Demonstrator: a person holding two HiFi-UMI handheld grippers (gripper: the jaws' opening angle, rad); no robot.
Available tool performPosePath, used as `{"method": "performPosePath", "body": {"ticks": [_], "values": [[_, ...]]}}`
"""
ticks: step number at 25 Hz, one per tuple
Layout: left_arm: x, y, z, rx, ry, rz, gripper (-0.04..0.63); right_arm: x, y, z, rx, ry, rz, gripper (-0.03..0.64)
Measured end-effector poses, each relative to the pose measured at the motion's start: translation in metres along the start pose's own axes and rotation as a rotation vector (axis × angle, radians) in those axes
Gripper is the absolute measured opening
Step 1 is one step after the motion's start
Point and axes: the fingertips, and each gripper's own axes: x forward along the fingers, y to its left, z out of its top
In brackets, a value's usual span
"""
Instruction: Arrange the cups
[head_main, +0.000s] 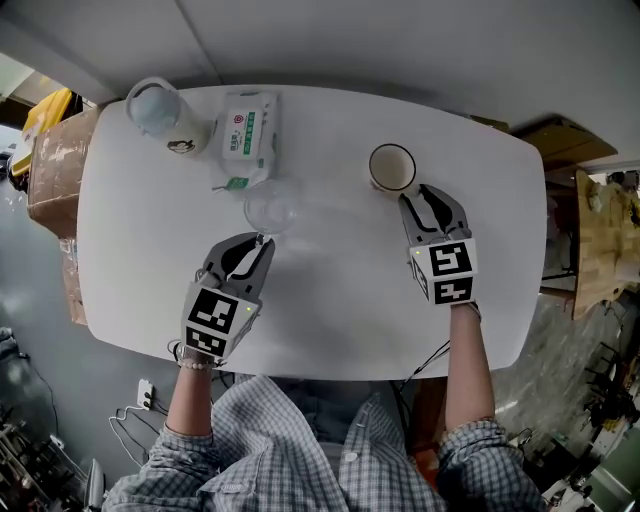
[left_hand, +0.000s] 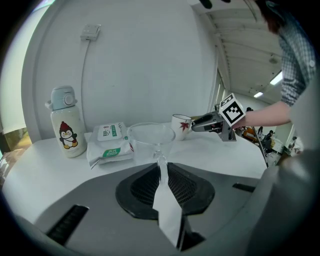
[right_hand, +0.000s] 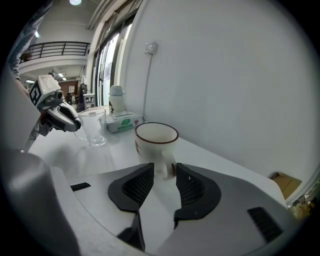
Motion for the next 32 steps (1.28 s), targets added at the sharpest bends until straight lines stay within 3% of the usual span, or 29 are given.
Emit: {"method": "performPosePath", "body": {"ticks": [7, 9, 18, 32], "values": [[0.013, -0.005, 0.008, 0.001, -0.014, -0.004, 0.052, -0.006, 0.015, -0.002, -0.02, 0.003, 0.025, 0.119], [0.017, -0.007, 0.01, 0.002, -0.016, -0.011, 0.052, -0.009, 0.019, -0.002, 0.021, -0.017, 0.022, 0.075], [0.047, -0.01, 0.031, 0.028, -0.041, -0.045, 0.052, -0.011, 0.034, 0.0, 0.169, -0.033, -0.006, 0.072], [0.087, -0.004, 0.065, 0.007, -0.089, -0.038, 0.052, 0.002, 0.054, 0.015, 0.293, -0.054, -0.022, 0.069]]}}
